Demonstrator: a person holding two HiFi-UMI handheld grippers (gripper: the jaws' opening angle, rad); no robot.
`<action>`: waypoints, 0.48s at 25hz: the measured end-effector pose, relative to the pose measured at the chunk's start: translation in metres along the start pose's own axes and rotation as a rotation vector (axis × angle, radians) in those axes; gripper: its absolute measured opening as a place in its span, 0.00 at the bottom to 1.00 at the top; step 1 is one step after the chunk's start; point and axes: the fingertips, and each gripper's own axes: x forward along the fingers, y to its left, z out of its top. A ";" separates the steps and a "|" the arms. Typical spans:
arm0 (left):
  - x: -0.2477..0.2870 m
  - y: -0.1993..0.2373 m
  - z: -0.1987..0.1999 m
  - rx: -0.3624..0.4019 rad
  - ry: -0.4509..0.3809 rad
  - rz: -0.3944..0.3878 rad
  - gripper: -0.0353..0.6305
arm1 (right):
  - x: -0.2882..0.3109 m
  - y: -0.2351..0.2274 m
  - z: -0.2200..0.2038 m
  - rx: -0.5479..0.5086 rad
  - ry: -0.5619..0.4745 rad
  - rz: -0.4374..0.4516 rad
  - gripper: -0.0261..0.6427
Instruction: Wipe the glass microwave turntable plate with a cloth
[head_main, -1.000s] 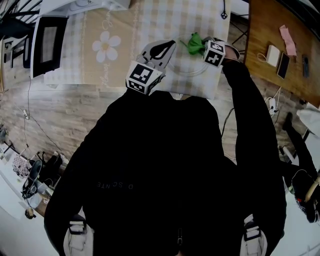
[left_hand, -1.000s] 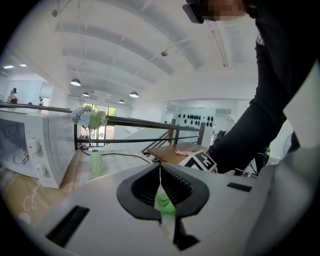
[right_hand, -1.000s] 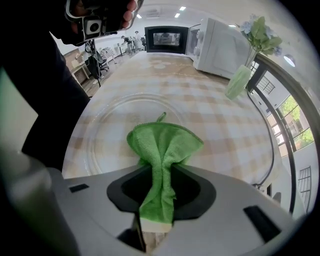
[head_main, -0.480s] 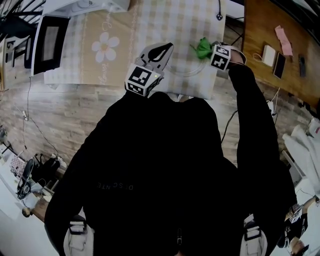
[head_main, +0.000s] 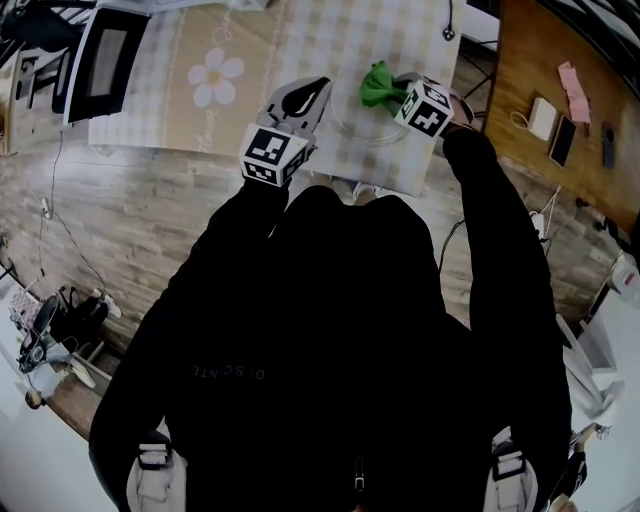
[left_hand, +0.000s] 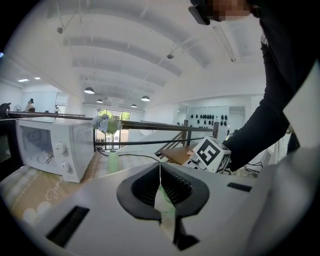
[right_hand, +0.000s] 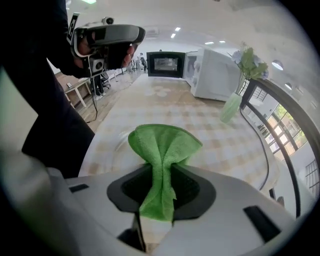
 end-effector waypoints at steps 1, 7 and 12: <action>-0.002 0.003 -0.002 -0.003 0.001 0.009 0.09 | 0.003 0.002 0.012 0.002 -0.022 0.006 0.23; -0.019 0.018 -0.014 -0.017 0.016 0.051 0.09 | 0.029 0.025 0.066 0.009 -0.086 0.054 0.23; -0.030 0.029 -0.021 -0.037 0.023 0.069 0.09 | 0.052 0.041 0.092 -0.029 -0.064 0.075 0.23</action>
